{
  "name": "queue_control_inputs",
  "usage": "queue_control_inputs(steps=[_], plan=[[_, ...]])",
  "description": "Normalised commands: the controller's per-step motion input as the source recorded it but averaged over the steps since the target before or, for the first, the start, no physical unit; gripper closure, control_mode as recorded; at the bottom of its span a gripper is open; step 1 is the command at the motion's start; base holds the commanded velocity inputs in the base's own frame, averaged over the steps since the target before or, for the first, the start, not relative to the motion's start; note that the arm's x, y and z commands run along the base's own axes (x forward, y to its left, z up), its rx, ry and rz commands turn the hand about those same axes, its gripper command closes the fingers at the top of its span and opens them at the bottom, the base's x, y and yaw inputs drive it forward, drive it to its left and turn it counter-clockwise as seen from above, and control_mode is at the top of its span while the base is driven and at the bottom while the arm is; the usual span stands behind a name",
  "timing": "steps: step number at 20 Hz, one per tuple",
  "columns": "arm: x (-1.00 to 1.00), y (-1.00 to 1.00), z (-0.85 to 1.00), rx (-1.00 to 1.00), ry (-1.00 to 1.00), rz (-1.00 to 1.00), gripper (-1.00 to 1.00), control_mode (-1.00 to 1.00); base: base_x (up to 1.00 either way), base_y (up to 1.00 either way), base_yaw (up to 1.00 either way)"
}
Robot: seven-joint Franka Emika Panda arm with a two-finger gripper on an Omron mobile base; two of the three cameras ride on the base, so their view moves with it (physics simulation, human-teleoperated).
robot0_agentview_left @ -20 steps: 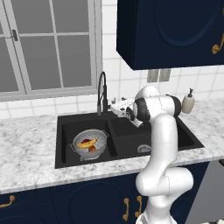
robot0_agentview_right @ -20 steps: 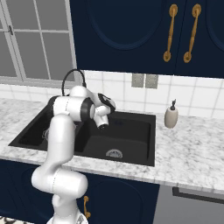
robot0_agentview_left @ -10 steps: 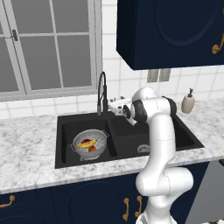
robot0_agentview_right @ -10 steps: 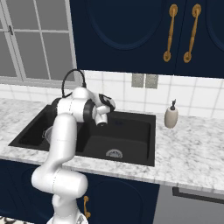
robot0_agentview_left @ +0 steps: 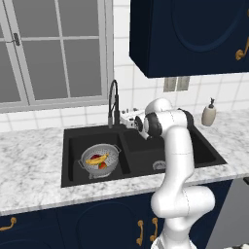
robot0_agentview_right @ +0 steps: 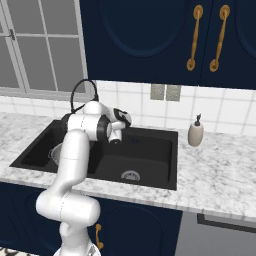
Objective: Put the colander in the sink, put the pear, mango, banana in the colander, and turn on the sink faucet and pour water over the colander.
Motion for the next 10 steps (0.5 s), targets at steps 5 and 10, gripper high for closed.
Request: queue_control_inputs(steps=[5,10], plan=[[0.28,0.00,-0.20,0.00,0.00,-0.06,1.00,-1.00,0.00,0.00,0.00],[0.22,-0.29,-0.04,0.01,0.00,-0.05,1.00,-1.00,0.00,0.00,0.00]])
